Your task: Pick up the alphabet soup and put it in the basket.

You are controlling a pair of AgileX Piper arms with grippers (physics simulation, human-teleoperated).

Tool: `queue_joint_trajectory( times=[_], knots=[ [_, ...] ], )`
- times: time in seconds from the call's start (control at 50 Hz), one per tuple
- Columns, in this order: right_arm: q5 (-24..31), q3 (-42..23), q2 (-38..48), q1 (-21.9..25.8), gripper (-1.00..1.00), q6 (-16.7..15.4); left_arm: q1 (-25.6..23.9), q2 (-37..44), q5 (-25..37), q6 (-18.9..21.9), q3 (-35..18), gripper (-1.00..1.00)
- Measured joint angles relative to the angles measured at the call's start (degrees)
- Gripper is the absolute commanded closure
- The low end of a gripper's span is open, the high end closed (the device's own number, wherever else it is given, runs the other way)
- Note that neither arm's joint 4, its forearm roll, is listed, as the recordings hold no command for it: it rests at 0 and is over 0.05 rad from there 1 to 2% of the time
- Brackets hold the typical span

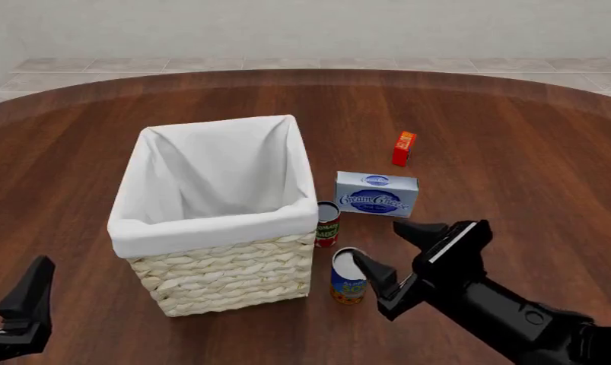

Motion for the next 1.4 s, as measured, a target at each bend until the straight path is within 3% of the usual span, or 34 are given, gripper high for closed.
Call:
queue_joint_trajectory(
  times=[0.96, 1.4],
  knots=[
    [-7.5, -1.6, 13.2, 0.9, -1.00, 1.5, -0.5, 7.5, -7.4, 0.2, 0.0, -1.00],
    [-10.0, -4.4, 20.0, 1.2, -1.00, 1.9, -0.6, 15.4, -14.8, 0.1, 0.0, -1.00]
  ],
)
